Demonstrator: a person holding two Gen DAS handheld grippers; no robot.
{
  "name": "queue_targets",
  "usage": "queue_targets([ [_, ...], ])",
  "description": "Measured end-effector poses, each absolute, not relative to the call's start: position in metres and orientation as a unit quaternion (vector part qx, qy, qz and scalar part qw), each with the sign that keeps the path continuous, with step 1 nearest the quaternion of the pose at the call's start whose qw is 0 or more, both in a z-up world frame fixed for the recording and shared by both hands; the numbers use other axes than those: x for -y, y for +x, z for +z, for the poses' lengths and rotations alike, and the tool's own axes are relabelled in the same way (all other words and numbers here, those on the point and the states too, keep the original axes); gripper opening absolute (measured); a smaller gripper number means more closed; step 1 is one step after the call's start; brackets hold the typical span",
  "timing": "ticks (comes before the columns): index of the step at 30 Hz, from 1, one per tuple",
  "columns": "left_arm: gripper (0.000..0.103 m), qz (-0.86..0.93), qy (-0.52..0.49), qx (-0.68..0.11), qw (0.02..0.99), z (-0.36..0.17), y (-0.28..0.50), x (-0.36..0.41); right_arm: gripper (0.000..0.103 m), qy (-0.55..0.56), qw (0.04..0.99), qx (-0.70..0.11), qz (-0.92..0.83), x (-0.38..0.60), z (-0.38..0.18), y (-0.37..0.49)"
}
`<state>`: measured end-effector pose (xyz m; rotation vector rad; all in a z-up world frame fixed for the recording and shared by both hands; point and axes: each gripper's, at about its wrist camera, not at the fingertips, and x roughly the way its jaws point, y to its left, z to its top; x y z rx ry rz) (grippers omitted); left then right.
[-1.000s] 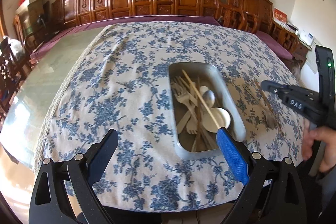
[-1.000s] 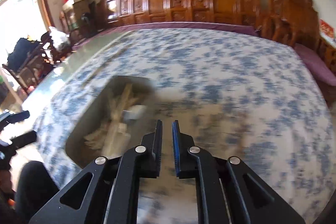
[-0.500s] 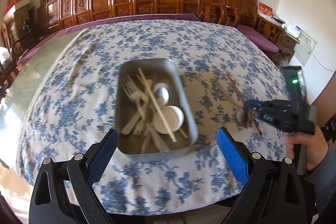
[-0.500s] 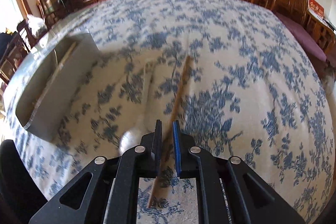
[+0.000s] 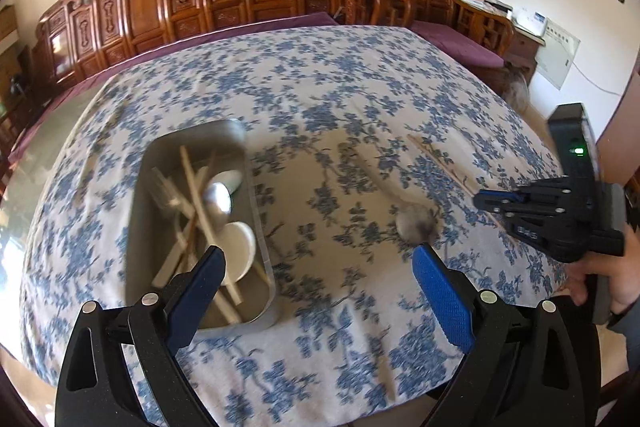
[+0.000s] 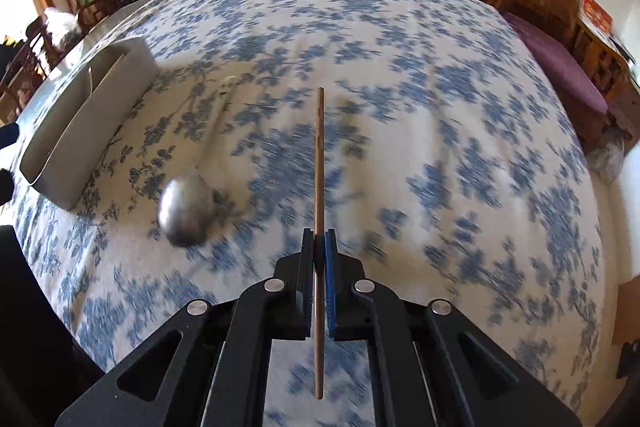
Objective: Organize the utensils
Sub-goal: 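Grasp another wooden chopstick with the right gripper while the left reaches toward the metal spoon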
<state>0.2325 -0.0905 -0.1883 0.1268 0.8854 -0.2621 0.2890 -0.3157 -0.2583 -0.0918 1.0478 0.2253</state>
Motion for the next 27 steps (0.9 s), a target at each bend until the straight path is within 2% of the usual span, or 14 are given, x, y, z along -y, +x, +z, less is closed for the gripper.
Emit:
queue_targets([
  [14, 0.09, -0.161, 0.069, -0.455, 0.873, -0.202, 0.28, 0.153, 0.006, -0.008, 0.864, -0.496, 0.086, 0.359, -0.258, 0.285],
  [19, 0.076, -0.155, 0.082, -0.482, 0.858, -0.226, 0.305, 0.173, 0.006, -0.002, 0.861, -0.503, 0.081, 0.362, -0.266, 0.287],
  [27, 0.045, -0.135, 0.075, -0.527, 0.836, -0.259, 0.334, 0.18, 0.006, 0.007, 0.86, -0.503, 0.083, 0.365, -0.268, 0.289],
])
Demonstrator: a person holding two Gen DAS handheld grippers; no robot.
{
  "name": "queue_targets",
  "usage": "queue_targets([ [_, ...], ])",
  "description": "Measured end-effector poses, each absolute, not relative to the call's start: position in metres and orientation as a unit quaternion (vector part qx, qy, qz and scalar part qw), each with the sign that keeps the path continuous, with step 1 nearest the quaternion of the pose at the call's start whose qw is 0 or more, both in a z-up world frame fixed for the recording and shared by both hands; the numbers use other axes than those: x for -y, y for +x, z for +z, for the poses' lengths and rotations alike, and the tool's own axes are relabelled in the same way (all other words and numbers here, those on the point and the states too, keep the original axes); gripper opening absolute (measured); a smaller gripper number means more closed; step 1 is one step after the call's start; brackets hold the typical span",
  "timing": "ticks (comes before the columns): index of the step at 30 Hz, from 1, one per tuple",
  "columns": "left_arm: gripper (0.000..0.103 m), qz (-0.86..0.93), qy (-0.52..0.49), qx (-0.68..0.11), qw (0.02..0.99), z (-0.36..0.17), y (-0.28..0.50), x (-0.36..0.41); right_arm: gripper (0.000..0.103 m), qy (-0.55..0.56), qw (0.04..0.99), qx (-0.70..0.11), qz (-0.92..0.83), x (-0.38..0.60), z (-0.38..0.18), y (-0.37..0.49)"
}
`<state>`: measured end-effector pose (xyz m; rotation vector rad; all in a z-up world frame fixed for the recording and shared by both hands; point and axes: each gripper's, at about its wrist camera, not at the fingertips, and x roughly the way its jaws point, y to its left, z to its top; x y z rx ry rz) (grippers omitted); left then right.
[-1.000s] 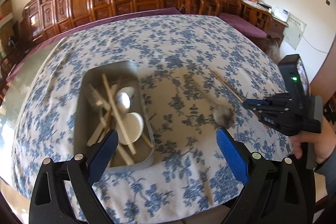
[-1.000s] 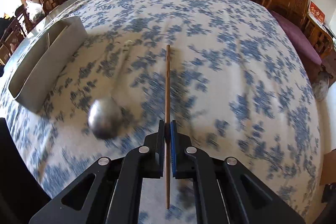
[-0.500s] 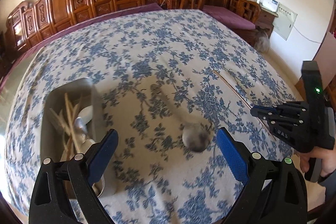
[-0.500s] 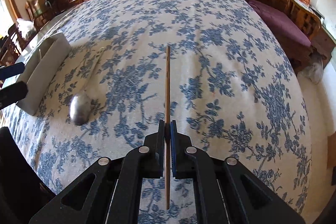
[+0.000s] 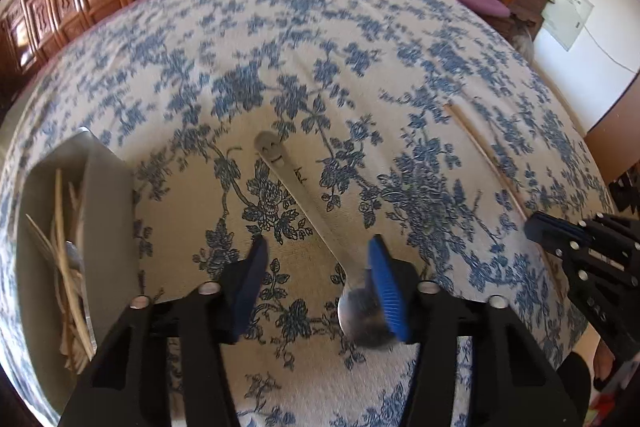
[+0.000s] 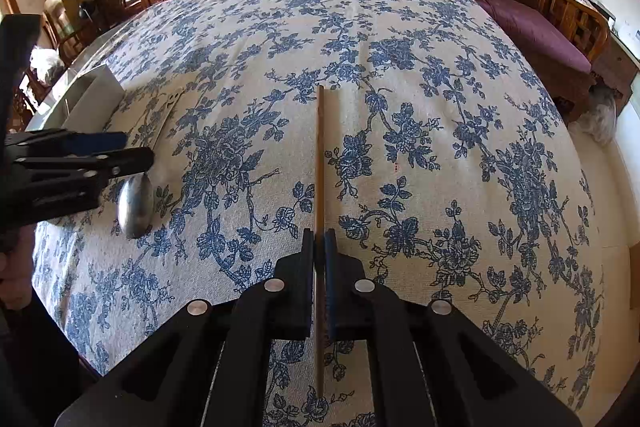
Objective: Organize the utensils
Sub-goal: 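Grasp another wooden chopstick with the right gripper while the left reaches toward the metal spoon, then grasp the smiley-face metal spoon by its handle with the left gripper and lift it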
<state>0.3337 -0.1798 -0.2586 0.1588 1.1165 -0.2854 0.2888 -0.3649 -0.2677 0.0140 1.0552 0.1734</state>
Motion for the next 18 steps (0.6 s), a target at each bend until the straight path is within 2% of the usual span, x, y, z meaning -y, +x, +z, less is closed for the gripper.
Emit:
queue_targets([
  [4, 0.039, -0.135, 0.066, -0.538, 0.829, -0.265, 0.338, 0.18, 0.006, 0.009, 0.861, -0.502, 0.083, 0.365, -0.268, 0.289],
  [9, 0.013, -0.129, 0.091, -0.537, 0.828, -0.265, 0.335, 0.182, 0.006, 0.011, 0.86, -0.503, 0.085, 0.366, -0.268, 0.289],
  [14, 0.012, -0.121, 0.099, -0.543, 0.825, -0.264, 0.333, 0.174, 0.006, 0.015, 0.86, -0.503, 0.086, 0.367, -0.268, 0.29],
  [18, 0.016, -0.113, 0.108, -0.54, 0.827, -0.264, 0.332, 0.171, 0.006, 0.008, 0.861, -0.502, 0.085, 0.366, -0.268, 0.289],
])
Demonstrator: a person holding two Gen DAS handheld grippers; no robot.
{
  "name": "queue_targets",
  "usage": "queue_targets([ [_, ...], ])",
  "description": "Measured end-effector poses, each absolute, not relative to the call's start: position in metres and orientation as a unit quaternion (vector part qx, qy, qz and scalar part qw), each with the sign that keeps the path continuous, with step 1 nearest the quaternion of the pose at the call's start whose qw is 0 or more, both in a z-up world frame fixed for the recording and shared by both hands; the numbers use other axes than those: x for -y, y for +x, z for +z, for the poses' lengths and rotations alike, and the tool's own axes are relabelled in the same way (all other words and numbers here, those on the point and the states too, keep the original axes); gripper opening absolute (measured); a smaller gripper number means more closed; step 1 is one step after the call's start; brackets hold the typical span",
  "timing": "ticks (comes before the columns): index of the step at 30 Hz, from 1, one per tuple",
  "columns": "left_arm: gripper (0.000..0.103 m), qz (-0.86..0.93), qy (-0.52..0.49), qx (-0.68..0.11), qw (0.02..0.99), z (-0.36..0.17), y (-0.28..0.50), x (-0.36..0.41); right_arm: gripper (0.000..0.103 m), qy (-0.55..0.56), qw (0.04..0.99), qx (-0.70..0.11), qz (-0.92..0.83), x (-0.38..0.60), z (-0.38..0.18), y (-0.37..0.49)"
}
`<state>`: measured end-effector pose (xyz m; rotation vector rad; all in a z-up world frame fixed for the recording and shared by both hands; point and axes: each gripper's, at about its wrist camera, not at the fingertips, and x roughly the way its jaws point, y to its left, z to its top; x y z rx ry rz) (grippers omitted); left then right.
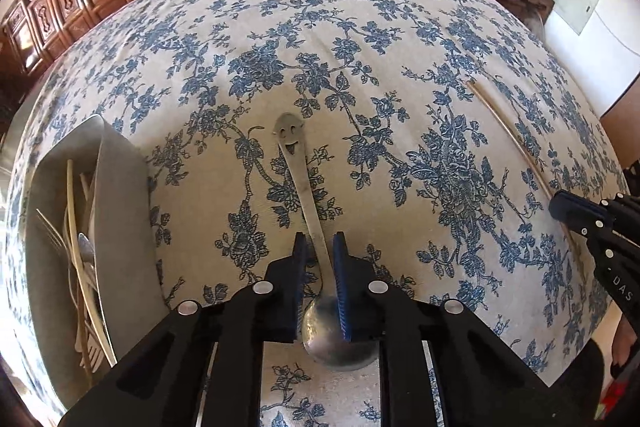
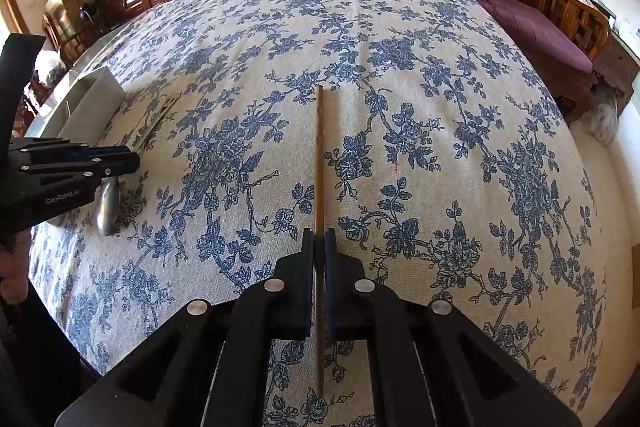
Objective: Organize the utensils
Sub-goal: 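Grasp the smiley-face metal spoon by its handle with the left gripper and lift it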
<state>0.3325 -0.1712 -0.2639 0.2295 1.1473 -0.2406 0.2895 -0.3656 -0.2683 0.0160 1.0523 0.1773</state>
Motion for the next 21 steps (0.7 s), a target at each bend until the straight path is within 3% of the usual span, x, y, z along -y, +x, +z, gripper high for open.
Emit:
queue_targets([
  [5, 0.005, -0.108, 0.124, -0.533, 0.83, -0.264, 0.331, 0.172, 0.006, 0.003, 0.862, -0.5, 0.084, 0.364, -0.268, 0.289],
  [12, 0.005, -0.116, 0.113, -0.529, 0.833, -0.258, 0.321, 0.159, 0.006, -0.004, 0.863, -0.499, 0.082, 0.363, -0.268, 0.288],
  [21, 0.005, -0.139, 0.1, -0.485, 0.857, -0.213, 0.295, 0.152, 0.006, -0.005, 0.869, -0.488, 0.086, 0.359, -0.264, 0.285],
])
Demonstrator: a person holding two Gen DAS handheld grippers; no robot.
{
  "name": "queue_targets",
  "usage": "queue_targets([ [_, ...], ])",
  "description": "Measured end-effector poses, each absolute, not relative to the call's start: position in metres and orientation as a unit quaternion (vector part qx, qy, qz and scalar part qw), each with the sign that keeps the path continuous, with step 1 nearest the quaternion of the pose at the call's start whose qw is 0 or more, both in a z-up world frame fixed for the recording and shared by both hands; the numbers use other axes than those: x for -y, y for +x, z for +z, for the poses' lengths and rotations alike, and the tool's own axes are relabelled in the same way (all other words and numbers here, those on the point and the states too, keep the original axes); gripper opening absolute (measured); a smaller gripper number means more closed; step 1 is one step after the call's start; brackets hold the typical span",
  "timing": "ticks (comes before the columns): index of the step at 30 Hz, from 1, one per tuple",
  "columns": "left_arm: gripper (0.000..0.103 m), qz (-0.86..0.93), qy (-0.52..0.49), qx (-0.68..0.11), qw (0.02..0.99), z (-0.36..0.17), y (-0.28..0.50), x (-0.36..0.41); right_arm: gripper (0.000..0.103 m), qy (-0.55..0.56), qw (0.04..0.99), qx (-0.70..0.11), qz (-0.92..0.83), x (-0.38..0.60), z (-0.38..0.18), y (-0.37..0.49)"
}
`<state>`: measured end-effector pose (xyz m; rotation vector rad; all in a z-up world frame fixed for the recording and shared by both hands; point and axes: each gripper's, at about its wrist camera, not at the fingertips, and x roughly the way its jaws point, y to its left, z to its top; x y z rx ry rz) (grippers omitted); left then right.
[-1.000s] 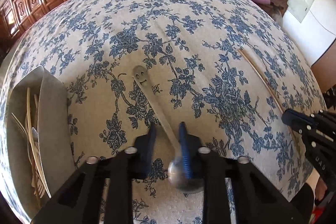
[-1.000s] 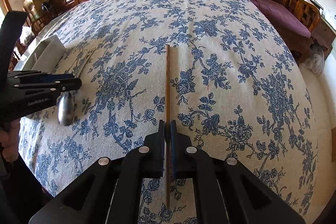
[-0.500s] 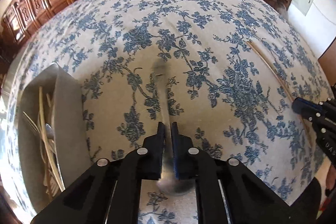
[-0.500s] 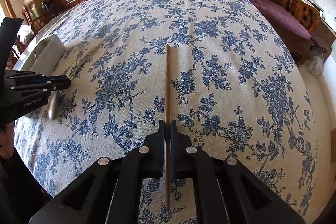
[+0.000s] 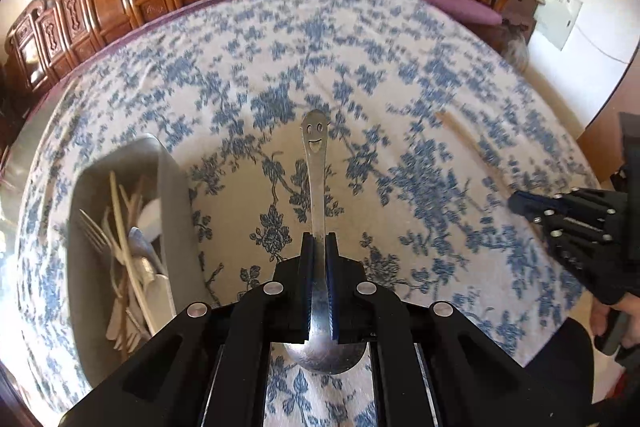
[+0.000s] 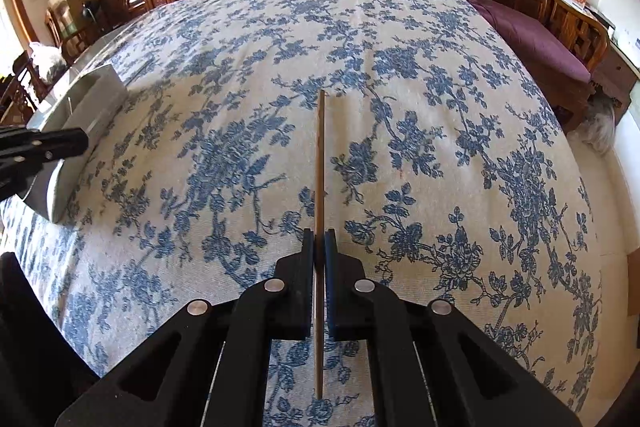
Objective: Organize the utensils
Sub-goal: 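Grasp the smiley-face metal spoon by its handle with the left gripper and lift it, then lower the metal spoon into the tray and open the left gripper while the right carries its chopstick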
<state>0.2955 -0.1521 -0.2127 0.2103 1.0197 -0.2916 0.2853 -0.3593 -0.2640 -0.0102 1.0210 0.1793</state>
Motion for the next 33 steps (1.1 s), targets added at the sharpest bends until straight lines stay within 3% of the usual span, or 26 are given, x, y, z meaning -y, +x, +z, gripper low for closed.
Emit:
queue_targets([
  [18, 0.005, -0.155, 0.087, -0.42, 0.89, -0.14, 0.256, 0.122, 0.006, -0.014, 0.901, -0.407, 0.152, 0.307, -0.185, 0.26],
  [33, 0.005, -0.119, 0.073, -0.421, 0.896, -0.146, 0.271, 0.061, 0.006, -0.045, 0.898, -0.39, 0.201, 0.256, -0.168, 0.239],
])
